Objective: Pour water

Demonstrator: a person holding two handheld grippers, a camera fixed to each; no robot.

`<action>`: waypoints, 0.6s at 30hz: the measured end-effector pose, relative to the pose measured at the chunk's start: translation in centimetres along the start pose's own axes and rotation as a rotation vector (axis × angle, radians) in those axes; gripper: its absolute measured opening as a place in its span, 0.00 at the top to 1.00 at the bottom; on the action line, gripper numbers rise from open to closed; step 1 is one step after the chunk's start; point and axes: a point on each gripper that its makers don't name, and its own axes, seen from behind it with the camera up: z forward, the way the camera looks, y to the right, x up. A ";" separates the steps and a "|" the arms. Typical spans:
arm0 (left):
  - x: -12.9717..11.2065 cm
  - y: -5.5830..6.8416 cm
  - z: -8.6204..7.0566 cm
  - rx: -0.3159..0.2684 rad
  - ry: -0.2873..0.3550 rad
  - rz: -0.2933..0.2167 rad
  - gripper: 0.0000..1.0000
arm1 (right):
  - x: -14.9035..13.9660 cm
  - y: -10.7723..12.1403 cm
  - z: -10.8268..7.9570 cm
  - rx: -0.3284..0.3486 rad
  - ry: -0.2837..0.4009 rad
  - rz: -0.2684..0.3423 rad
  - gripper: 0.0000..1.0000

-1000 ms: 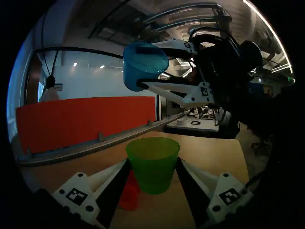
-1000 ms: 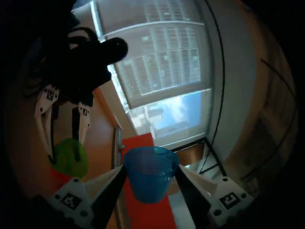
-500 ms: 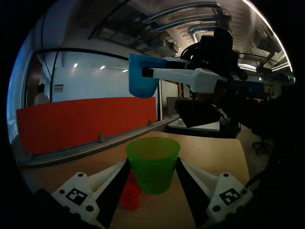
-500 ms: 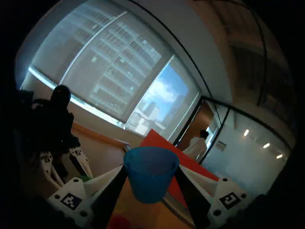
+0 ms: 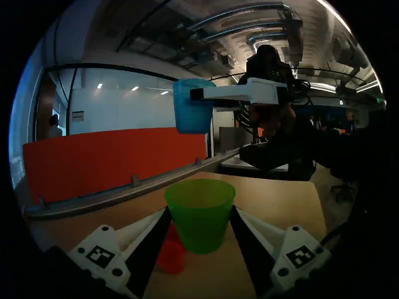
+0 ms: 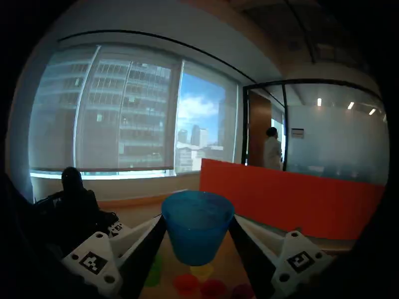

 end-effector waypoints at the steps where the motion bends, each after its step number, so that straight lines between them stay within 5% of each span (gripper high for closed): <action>1: 0.0 -0.1 0.0 0.001 -0.001 0.000 0.18 | -0.1 0.1 -0.1 -0.002 -0.002 0.003 0.12; 18: -2.0 -1.0 -1.1 0.025 -0.081 0.020 0.18 | -6.0 2.3 -2.9 -0.050 -0.109 -0.011 0.11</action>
